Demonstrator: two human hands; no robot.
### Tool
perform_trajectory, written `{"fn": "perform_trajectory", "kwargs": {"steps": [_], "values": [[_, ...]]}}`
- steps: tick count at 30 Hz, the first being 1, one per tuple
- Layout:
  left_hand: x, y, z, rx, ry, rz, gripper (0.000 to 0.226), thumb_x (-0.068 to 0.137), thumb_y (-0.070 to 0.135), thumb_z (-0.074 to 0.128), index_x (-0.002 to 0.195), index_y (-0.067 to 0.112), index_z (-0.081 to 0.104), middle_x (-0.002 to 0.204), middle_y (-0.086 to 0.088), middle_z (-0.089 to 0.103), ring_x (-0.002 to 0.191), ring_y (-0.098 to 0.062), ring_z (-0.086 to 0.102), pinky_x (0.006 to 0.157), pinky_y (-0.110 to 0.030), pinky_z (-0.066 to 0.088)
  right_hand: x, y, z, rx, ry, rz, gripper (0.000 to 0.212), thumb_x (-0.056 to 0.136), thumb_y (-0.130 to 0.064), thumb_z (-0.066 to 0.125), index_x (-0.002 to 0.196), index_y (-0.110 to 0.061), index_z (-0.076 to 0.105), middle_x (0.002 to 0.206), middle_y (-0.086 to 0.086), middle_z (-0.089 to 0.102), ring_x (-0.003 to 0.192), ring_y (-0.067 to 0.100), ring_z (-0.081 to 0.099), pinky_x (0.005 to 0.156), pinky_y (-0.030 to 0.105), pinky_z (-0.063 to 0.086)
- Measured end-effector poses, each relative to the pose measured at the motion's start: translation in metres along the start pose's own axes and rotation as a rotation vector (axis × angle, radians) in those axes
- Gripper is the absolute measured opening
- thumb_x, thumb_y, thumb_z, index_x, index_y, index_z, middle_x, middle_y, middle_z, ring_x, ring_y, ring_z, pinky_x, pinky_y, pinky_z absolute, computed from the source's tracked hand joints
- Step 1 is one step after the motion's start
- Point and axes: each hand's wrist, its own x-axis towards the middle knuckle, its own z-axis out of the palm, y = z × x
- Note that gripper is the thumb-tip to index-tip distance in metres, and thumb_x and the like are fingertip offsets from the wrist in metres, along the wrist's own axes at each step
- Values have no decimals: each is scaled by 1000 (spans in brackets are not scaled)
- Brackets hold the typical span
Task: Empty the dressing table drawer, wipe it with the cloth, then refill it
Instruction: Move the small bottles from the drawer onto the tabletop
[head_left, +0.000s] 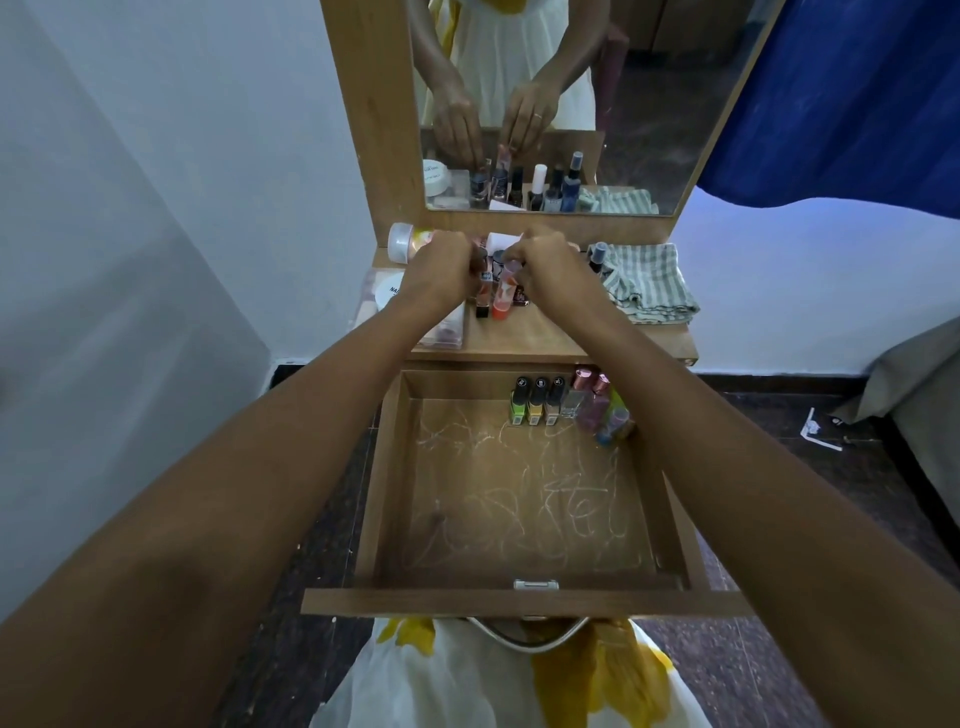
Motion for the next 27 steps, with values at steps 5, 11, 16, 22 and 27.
{"fn": "perform_trajectory", "kwargs": {"steps": [5,11,16,22,27], "values": [[1,-2,-2,16,-4,-15,24,86,5,62,109,0,66,111,-20,66,101,-31,63,90,-37,51,3,0,5,-20,-2,-21,25,84,11,51,100,0,66,109,18,55,90,33,59,72,40,51],[2,-3,-4,34,-11,-19,26,86,4,60,112,-1,64,113,-20,65,103,-32,62,95,-38,49,7,1,11,3,3,-27,26,85,9,52,104,-3,66,110,16,53,94,31,59,75,39,53],[0,-3,-3,25,4,-16,26,86,4,61,111,-1,64,112,-20,65,101,-32,62,93,-38,50,6,0,11,2,13,-26,29,87,8,51,112,-2,63,113,18,53,97,33,58,76,40,52],[-5,-2,-3,-8,20,-33,29,85,6,63,113,0,63,112,-19,65,101,-32,61,88,-34,48,3,-2,8,46,6,10,29,87,3,51,114,-3,61,117,15,53,101,33,57,81,46,52],[-8,-1,-5,1,76,-57,27,88,9,61,113,1,64,114,-16,65,112,-30,55,88,-30,43,1,-2,5,75,19,19,31,86,2,52,116,-3,60,118,14,53,100,32,57,81,44,52]]}}
